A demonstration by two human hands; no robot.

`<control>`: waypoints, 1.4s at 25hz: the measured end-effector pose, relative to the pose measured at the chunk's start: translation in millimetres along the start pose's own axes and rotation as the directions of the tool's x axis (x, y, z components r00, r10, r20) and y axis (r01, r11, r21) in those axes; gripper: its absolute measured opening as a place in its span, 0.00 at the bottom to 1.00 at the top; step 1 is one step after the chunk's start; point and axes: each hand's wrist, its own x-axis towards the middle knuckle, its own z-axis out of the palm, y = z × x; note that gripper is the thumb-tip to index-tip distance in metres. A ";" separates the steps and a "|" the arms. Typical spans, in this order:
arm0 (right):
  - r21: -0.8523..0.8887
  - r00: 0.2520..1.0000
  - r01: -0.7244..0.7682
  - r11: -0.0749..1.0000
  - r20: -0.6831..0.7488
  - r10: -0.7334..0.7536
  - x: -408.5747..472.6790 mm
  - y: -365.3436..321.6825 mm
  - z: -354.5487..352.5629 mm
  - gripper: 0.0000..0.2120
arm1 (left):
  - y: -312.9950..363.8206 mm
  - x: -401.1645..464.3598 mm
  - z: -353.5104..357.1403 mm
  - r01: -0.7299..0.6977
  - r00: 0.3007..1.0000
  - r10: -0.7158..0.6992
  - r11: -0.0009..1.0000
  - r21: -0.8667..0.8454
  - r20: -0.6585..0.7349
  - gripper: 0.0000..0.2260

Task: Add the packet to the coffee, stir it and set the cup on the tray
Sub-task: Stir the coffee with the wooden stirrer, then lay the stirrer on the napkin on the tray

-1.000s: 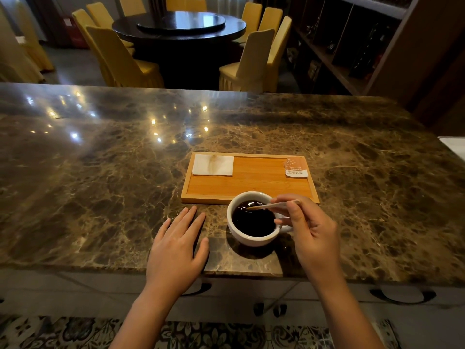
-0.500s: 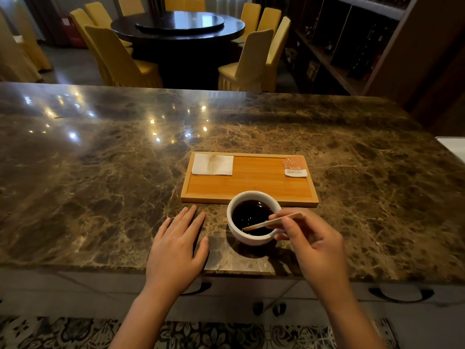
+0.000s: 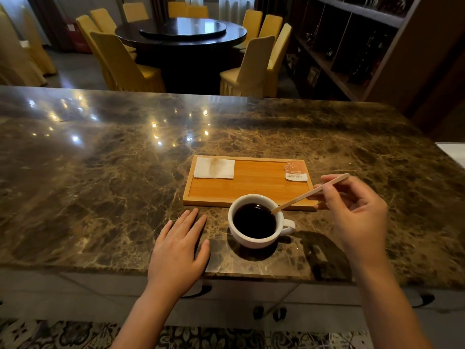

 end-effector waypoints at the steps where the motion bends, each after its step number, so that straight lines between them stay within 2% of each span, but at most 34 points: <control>1: -0.007 1.000 0.006 1.000 0.008 -0.006 3.5 -2.2 -1.2 0.09 | -0.2 -0.1 0.2 0.001 1.000 -0.001 1.000 -0.001 0.000 0.23; 4: -0.007 0.999 -0.014 1.000 0.052 0.014 13.8 -9.0 -1.4 0.08 | -0.5 0.2 0.3 0.003 1.000 -0.003 1.000 -0.003 0.001 0.22; 6: 0.056 0.996 -0.038 0.998 0.077 0.033 23.6 -15.2 0.8 0.08 | -0.2 0.8 0.3 0.004 1.000 -0.004 1.000 -0.005 -0.002 0.22; 10: 0.065 0.981 0.014 0.998 0.194 -0.026 56.8 -18.4 18.3 0.06 | 1.1 0.6 -0.5 0.005 1.000 -0.005 1.000 -0.005 -0.008 0.22; 13: 0.000 0.933 0.143 0.990 0.334 -0.135 81.1 -3.8 50.9 0.08 | 1.1 0.5 -0.4 0.012 1.000 -0.012 1.000 -0.006 -0.001 0.22; 15: -0.032 0.868 0.316 0.948 0.412 -0.275 91.8 9.2 75.4 0.09 | 1.6 1.2 -0.2 0.017 1.000 -0.017 1.000 -0.008 0.002 0.22; 17: -0.055 0.750 0.537 0.842 0.487 -0.447 99.6 22.1 98.0 0.09 | 2.5 1.6 -0.8 0.020 1.000 -0.020 1.000 -0.013 0.005 0.22; 20: -0.025 0.477 0.817 0.576 0.590 -0.651 106.3 35.1 125.3 0.10 | 2.5 1.1 -1.3 0.031 0.999 -0.031 0.999 -0.019 0.009 0.22; 24: 0.097 0.148 0.954 0.283 0.670 -0.728 109.1 49.6 141.2 0.11 | 2.5 0.9 -1.3 0.042 0.999 -0.042 0.999 -0.029 0.020 0.22; 27: 0.213 -0.054 0.967 0.140 0.708 -0.705 113.0 62.8 146.9 0.09 | 3.3 1.1 -1.8 0.049 0.999 -0.048 0.998 -0.034 0.023 0.22; 31: 0.319 -0.219 0.947 0.038 0.728 -0.649 116.8 68.5 151.8 0.09 | 3.5 1.5 -2.0 0.061 0.998 -0.060 0.997 -0.038 0.026 0.22; 33: 0.345 -0.262 0.939 0.011 0.735 -0.625 116.2 69.2 152.5 0.07 | 3.9 1.7 -2.3 0.066 0.998 -0.065 0.997 -0.041 0.023 0.22; 35: 0.356 -0.275 0.934 0.016 0.747 -0.605 114.4 69.5 153.9 0.07 | 4.4 1.9 -2.3 0.067 0.998 -0.066 0.997 -0.044 0.024 0.22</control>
